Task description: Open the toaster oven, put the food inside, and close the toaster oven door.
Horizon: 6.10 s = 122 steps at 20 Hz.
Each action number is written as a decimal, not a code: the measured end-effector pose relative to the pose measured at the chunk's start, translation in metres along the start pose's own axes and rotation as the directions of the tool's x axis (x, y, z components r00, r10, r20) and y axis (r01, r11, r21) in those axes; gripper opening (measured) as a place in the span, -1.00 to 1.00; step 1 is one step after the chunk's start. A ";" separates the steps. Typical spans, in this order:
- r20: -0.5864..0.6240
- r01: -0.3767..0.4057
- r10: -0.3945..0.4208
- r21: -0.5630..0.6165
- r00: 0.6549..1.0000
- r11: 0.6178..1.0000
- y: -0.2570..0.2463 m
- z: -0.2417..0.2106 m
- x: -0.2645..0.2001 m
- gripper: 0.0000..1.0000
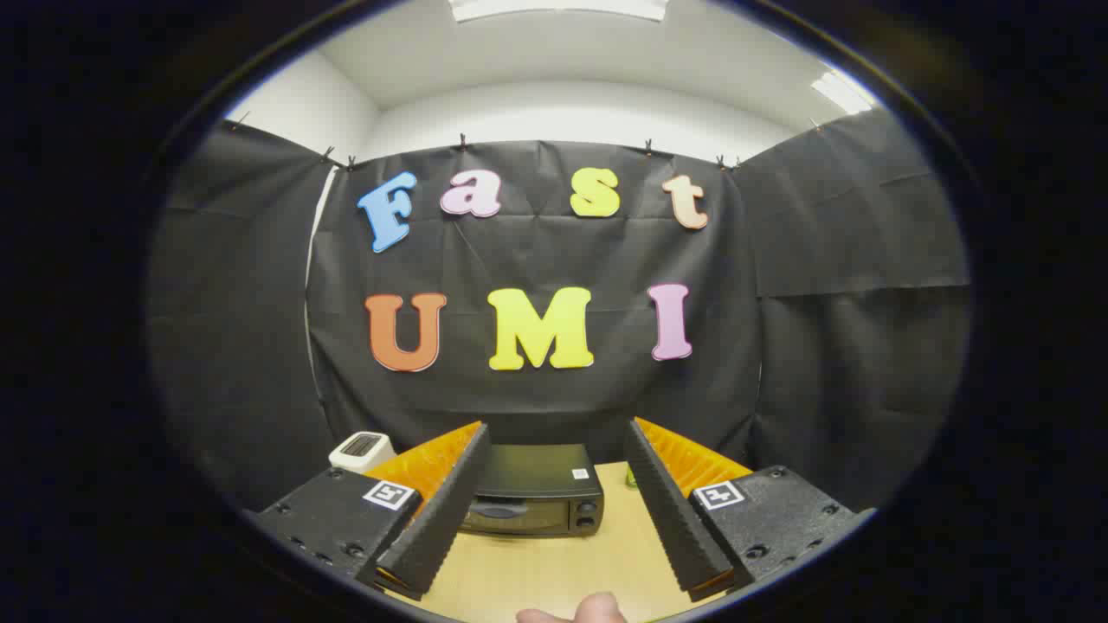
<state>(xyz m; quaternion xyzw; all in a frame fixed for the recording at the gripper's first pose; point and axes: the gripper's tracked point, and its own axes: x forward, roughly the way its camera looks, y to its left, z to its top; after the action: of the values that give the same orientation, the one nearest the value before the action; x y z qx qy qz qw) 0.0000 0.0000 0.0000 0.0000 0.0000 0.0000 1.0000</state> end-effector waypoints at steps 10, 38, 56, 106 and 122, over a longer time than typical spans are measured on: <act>-0.029 -0.029 0.030 0.025 0.999 0.999 0.013 -0.005 0.004 1.00; -0.225 -0.094 0.110 0.080 0.968 0.992 0.040 -0.117 0.130 1.00; -0.467 -0.113 0.104 0.008 0.878 0.994 0.085 -0.291 0.243 1.00; -0.697 -0.342 0.711 0.647 0.098 0.681 0.206 -0.332 -0.002 1.00; -0.720 -0.096 0.693 0.693 -0.040 0.715 0.260 -0.400 0.008 -0.07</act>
<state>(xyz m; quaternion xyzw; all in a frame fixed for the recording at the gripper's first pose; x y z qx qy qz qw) 0.0084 0.2602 -0.4000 0.2277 0.6552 0.3013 0.6543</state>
